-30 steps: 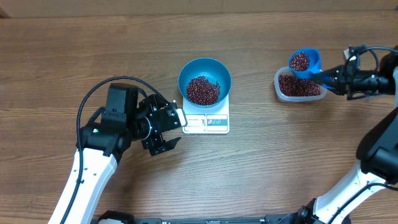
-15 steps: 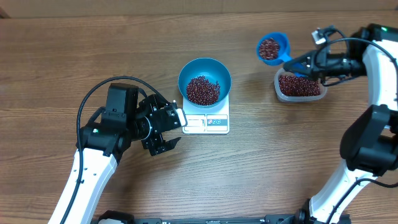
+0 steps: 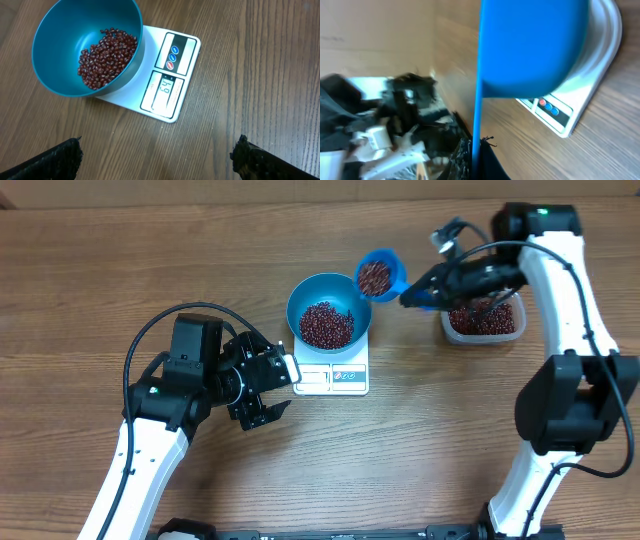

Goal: Scoop item into bowl and weigh 150g on scale
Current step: 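Carry the full blue scoop with the right gripper over the teal bowl, then tilt the scoop with the right gripper to pour beans into the bowl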

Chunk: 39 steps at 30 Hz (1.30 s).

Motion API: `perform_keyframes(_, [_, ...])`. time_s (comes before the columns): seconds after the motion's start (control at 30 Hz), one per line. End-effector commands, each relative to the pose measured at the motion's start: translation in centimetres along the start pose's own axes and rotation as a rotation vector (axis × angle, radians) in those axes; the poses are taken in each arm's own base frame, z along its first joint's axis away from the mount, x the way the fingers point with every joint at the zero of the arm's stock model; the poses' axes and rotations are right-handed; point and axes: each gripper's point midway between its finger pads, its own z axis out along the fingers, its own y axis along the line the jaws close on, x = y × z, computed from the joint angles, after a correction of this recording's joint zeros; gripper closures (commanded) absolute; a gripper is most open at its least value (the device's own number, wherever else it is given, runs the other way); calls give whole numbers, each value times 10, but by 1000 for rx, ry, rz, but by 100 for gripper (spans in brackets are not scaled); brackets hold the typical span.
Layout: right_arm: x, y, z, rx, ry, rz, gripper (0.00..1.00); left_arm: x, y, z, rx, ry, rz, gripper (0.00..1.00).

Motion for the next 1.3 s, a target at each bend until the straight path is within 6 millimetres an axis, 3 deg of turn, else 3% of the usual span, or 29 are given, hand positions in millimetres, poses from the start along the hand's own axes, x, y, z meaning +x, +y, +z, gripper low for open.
perform_keyframes(0.0, [0,-5,12,124,45,16,96,0,-4,3,17,-3,-10,1])
perform_keyframes(0.33, [3,-1,45,224,109,-6,96,0,-4,3,17,-3,-10,1])
perform_keyframes(0.6, [11,-7,58,332,159,-6,96,0,-4,3,17,-3,-10,0])
perform_keyframes(0.9, [14,1,76,348,189,-63,96,0,-4,3,17,-3,-10,1])
perform_keyframes(1.27, [14,-3,83,412,202,-108,96,0,-4,3,17,-3,-10,1])
